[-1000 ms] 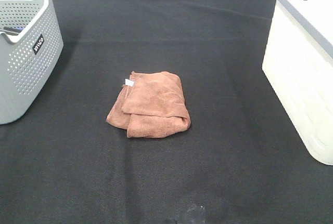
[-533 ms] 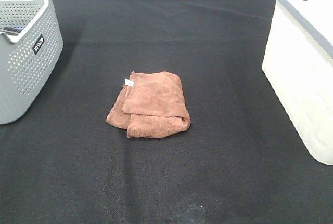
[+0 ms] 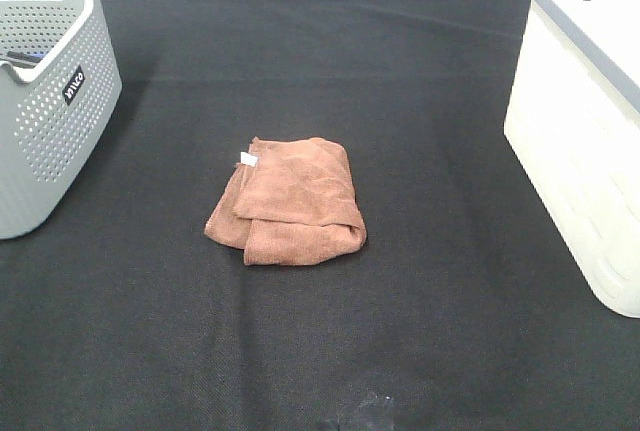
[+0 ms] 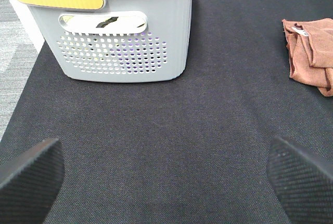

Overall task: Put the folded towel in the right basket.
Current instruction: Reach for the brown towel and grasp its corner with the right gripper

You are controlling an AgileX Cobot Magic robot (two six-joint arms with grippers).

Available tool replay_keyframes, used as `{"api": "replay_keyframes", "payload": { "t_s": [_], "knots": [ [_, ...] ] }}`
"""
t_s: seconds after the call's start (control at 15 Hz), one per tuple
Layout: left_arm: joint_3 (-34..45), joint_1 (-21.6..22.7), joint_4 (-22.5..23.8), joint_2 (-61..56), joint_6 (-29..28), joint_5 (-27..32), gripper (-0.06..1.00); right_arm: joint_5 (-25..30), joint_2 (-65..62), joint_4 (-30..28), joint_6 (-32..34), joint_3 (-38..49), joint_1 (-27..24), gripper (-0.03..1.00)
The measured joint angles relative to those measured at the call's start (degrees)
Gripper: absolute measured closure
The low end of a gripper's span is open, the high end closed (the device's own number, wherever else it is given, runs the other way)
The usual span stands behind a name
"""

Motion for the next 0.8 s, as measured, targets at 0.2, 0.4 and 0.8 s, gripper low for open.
{"api": "replay_keyframes", "payload": {
  "t_s": [0.2,0.4,0.8],
  "knots": [
    [0.00,0.00,0.00,0.00,0.00,0.00,-0.04,1.66,22.75,8.14,0.00,-14.27,0.00,0.00],
    [0.00,0.00,0.00,0.00,0.00,0.00,-0.04,3.55,37.41,15.93,-0.40,-24.75,0.00,0.00],
    [0.00,0.00,0.00,0.00,0.00,0.00,-0.04,3.55,63.31,37.30,-9.68,-39.82,0.92,0.00]
  ]
}}
